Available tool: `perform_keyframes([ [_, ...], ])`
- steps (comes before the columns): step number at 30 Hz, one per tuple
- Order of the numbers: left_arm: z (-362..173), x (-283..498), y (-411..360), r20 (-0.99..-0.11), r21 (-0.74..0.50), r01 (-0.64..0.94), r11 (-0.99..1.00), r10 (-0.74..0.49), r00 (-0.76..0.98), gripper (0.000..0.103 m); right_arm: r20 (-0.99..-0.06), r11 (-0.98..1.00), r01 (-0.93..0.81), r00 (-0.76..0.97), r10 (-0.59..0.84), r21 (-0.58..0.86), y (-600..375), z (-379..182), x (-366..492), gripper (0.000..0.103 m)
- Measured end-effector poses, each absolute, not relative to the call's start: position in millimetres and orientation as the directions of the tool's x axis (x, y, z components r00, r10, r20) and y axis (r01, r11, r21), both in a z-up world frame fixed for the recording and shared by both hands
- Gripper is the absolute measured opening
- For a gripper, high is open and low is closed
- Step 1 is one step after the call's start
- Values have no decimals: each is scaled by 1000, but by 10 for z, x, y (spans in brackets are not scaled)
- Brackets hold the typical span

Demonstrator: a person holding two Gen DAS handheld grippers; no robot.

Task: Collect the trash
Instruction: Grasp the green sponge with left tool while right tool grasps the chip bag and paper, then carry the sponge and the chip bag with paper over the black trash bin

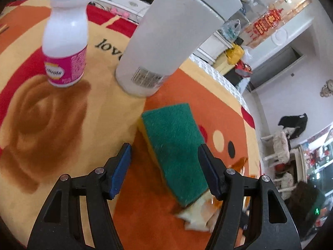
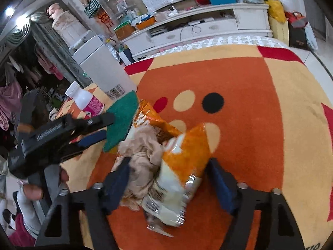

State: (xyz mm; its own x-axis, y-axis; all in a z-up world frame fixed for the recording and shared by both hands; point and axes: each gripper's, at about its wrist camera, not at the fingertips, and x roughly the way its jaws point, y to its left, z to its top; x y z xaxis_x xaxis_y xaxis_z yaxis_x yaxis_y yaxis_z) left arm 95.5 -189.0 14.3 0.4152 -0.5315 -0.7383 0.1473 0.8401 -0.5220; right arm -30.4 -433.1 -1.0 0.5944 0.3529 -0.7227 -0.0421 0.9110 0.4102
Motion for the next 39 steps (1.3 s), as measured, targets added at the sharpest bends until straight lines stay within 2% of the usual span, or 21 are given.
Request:
perform_keyframes([
  [4,127,965,-2010,-736,-520,153,840,-532,418,63,-706,905,-59,605,369,422,-4340,-15,-347,57],
  [5,124,958,-2047,-738,-513,163,843,-530,418,48,-702,902,-62,607,374,427,-4348,-9,-358,54],
  [6,104,960,-2083,-746,-509,171,843,-532,401,37,-696,898,-67,609,381,434,-4353,-5,-373,52],
  [12,200,845,-1898,-723,-537,172,826,-556,411,23,-671,892,-88,626,396,444,-4347,79,-497,45],
  [24,653,198,-1666,-709,-503,267,822,-569,418,21,-631,891,-82,678,377,446,-4546,425,-1061,44],
  [39,746,-645,-2467,-720,-452,456,767,-615,322,21,-685,930,57,693,224,362,-5066,477,-1963,44],
])
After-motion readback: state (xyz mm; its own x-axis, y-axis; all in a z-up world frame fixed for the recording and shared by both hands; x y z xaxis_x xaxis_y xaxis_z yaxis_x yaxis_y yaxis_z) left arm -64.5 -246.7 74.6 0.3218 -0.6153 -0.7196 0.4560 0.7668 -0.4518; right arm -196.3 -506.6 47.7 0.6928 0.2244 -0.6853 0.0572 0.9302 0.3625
